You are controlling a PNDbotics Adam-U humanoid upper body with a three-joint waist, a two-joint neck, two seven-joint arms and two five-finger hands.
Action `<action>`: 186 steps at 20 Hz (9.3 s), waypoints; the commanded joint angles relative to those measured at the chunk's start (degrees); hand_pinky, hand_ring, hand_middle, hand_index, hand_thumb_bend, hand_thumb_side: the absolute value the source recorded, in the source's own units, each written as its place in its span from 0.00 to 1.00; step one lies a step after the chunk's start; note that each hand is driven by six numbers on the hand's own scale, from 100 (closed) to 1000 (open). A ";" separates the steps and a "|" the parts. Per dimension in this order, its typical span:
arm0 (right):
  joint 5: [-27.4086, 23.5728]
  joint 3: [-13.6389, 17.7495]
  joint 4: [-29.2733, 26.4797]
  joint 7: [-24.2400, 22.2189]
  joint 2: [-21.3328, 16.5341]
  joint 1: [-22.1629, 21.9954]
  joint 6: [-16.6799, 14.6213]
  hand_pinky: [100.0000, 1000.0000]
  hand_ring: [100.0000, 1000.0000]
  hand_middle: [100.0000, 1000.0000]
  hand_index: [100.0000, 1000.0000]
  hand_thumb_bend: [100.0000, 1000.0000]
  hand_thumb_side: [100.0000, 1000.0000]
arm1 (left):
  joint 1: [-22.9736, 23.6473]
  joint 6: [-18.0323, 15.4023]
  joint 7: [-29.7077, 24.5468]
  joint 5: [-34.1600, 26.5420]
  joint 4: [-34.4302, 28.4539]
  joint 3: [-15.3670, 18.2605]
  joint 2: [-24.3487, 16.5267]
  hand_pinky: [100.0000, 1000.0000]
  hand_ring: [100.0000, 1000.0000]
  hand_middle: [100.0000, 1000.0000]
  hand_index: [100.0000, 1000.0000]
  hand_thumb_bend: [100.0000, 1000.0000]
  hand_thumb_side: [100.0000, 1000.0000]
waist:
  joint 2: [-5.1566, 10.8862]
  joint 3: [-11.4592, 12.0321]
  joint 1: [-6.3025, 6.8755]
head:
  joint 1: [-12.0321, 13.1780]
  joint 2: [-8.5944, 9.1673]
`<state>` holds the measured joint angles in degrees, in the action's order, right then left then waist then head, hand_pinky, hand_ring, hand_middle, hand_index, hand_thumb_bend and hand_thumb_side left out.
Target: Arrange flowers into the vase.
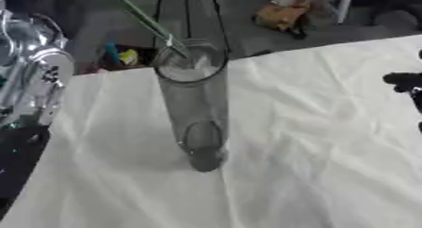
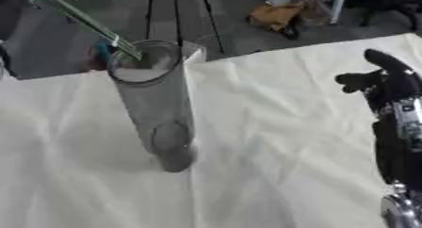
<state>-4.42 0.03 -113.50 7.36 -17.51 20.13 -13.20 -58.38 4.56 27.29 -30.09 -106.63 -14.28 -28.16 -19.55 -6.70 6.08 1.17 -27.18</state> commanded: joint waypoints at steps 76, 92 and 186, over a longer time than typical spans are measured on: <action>-1.20 0.48 -1.10 -0.54 -0.13 -0.20 1.71 0.85 0.67 0.43 0.83 0.00 0.79 | -1.77 16.57 -6.35 17.19 13.10 -0.44 -1.06 0.00 0.00 0.00 0.15 0.00 0.78 | 0.06 -0.23 1.98 | 2.45 -0.77; -1.17 0.57 -1.10 -0.59 0.06 -0.31 2.12 0.85 0.67 0.43 0.83 0.00 0.79 | -2.42 20.57 -15.58 19.03 15.22 0.37 -1.08 0.00 0.01 0.10 0.29 0.00 0.84 | 0.27 -0.66 2.23 | 3.59 0.14; -2.00 0.06 -1.10 -1.99 0.38 -1.27 4.67 0.86 0.67 0.43 0.84 0.00 0.77 | -3.78 7.53 -56.25 54.04 10.75 -2.69 -3.89 0.68 0.79 0.77 0.92 0.00 0.99 | 2.76 -0.31 4.15 | 3.74 -1.12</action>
<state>-6.02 0.11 -113.50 5.41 -16.85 18.58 -8.67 -60.94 12.22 -28.31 24.30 -95.48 -17.77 -30.21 -19.24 -7.04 9.69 4.68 -28.17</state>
